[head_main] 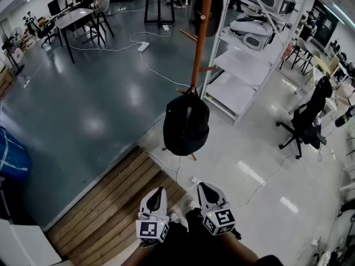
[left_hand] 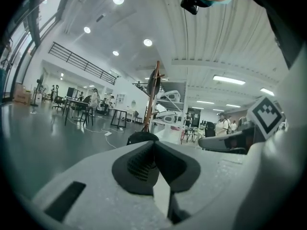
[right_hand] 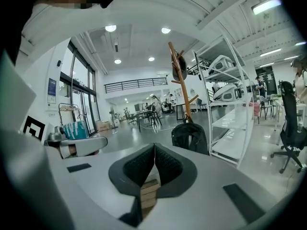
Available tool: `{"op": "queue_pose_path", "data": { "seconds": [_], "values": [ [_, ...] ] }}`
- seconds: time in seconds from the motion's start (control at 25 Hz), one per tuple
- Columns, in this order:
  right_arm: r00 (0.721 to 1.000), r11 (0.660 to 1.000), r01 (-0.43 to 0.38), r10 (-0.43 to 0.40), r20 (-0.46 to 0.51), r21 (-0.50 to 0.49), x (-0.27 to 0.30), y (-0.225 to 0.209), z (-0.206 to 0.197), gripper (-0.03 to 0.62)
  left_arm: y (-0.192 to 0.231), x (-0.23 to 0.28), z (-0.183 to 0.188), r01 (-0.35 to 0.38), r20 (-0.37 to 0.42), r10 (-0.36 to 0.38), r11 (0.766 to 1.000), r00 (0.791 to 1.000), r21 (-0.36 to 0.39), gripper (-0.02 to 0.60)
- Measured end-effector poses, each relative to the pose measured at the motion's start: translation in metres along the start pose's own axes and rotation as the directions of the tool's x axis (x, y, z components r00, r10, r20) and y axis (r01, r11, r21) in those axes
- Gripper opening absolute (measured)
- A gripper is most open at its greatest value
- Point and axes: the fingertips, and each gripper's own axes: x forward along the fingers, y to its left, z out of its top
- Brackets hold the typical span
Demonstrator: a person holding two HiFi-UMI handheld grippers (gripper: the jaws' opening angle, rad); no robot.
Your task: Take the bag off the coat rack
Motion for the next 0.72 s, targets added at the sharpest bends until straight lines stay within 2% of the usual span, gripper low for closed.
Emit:
{"op": "queue_pose_path", "data": {
  "seconds": [0.32,0.72],
  "values": [
    [0.999,0.999,-0.031,0.031,0.006,0.006,0.034,-0.027,0.008,0.014,0.005,0.034,0.001,-0.031,-0.006,0.031,0.999,0.999,0.021,0.018],
    [0.995,0.995,-0.099,0.099,-0.015,0.005,0.099,-0.086,0.023,0.014,0.018,0.124,0.002,-0.109,-0.016,0.109,0.994,0.994,0.03,0.018]
  ]
}}
